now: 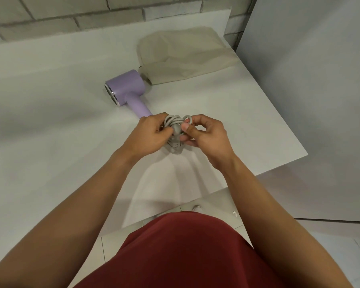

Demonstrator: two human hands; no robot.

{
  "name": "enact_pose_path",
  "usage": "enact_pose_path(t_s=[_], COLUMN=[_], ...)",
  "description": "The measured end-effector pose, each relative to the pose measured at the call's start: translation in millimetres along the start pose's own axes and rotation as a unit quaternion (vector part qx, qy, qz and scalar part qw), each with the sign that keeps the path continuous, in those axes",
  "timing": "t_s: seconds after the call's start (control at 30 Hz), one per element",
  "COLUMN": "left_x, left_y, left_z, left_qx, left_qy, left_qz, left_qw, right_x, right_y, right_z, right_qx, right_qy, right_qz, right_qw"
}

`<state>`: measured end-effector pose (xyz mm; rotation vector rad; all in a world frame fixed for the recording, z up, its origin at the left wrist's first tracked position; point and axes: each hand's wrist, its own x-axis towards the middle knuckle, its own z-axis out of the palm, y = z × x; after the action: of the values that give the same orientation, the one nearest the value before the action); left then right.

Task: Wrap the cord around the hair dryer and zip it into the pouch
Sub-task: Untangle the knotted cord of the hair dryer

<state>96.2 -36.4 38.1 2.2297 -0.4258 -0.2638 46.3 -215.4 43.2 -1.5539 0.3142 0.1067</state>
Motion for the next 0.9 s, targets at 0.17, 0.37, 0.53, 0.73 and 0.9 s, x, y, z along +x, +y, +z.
enact_pose_path(t_s=[0.17, 0.37, 0.53, 0.73, 0.9], left_x=[3, -5, -5, -7, -8], left_y=[-8, -13, -15, -13, -15], left_z=[-17, -17, -14, -9, -11], left_qx=[-0.074, -0.167, -0.113, -0.065, -0.101], left_qy=[-0.054, -0.072, -0.054, -0.035, -0.031], left_qz=[-0.013, -0.014, 0.017, 0.033, 0.009], left_qw=[0.996, 0.983, 0.992, 0.997, 0.994], right_x=[-6, -1, 4, 12, 28], right_y=[-9, -14, -28, -46, -28], right_z=[-16, -40, -58, -68, -68], right_qx=[0.045, -0.117, -0.338, -0.48, -0.506], right_qy=[-0.138, -0.092, -0.097, -0.204, -0.155], right_qz=[0.079, 0.07, -0.041, -0.054, -0.134], right_qw=[0.986, 0.986, 0.935, 0.851, 0.838])
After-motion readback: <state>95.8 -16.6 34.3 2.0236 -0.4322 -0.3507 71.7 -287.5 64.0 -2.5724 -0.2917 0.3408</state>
